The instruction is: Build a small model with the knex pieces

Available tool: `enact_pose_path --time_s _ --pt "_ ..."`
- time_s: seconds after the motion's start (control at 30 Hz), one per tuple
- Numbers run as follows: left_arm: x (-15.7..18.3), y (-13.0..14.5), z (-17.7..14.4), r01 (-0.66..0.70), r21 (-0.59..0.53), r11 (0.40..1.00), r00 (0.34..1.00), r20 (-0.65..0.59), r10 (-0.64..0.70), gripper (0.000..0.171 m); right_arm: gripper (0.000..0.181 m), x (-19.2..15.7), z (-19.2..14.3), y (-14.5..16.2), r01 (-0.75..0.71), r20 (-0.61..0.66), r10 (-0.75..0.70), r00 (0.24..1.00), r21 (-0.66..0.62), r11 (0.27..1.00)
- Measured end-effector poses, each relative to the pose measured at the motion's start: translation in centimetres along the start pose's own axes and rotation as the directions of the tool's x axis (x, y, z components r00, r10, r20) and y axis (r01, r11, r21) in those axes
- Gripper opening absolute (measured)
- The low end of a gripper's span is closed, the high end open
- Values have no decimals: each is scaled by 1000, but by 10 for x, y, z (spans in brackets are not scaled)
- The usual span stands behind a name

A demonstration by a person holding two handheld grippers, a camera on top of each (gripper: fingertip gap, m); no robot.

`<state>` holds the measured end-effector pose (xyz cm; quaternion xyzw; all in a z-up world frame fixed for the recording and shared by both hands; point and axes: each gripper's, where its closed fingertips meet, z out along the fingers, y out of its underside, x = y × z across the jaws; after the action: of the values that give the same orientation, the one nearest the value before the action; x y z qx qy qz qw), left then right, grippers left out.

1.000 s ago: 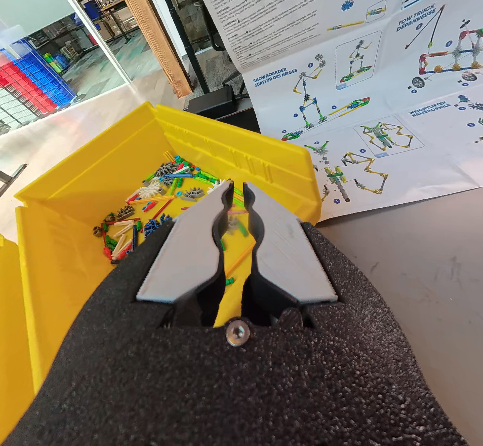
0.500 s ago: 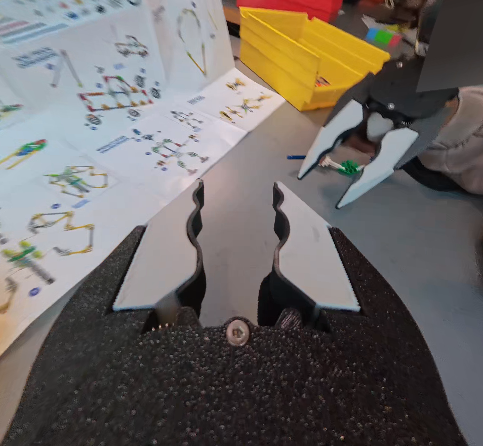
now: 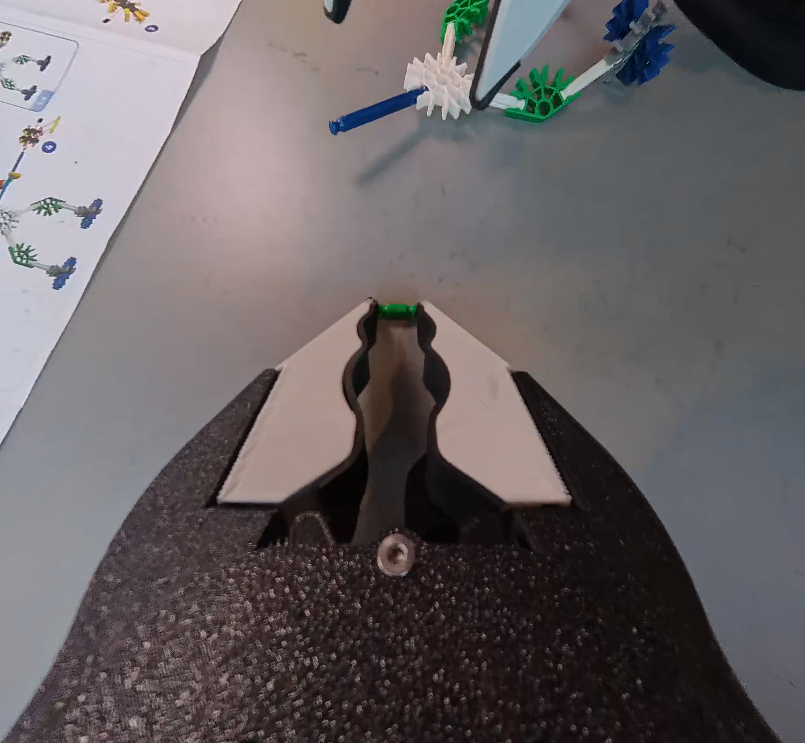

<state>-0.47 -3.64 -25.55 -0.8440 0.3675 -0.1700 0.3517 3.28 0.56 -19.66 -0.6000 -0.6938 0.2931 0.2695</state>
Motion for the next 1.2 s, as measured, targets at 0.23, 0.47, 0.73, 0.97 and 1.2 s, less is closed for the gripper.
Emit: enact_pose_path --time_s 0.23,0.47,0.73,0.97,1.2 --pt "-66 -9 -66 21 136 990 957 285 -59 17 51 12 -15 6 -8 -30 8 1000 8 1000" --pt "-194 72 -234 185 364 913 542 737 -403 18 46 38 -25 35 -20 -89 17 996 -32 999" --pt "-199 70 -256 163 561 812 539 638 -549 26 40 26 -6 41 -67 -8 66 998 -53 996" --pt "-157 11 -193 202 646 737 782 346 -518 33 14 14 15 48 -44 5 45 999 -134 990" --pt "-71 -32 -90 308 493 814 937 -7 -350 36 0 16 2 19 -51 0 51 999 24 998"
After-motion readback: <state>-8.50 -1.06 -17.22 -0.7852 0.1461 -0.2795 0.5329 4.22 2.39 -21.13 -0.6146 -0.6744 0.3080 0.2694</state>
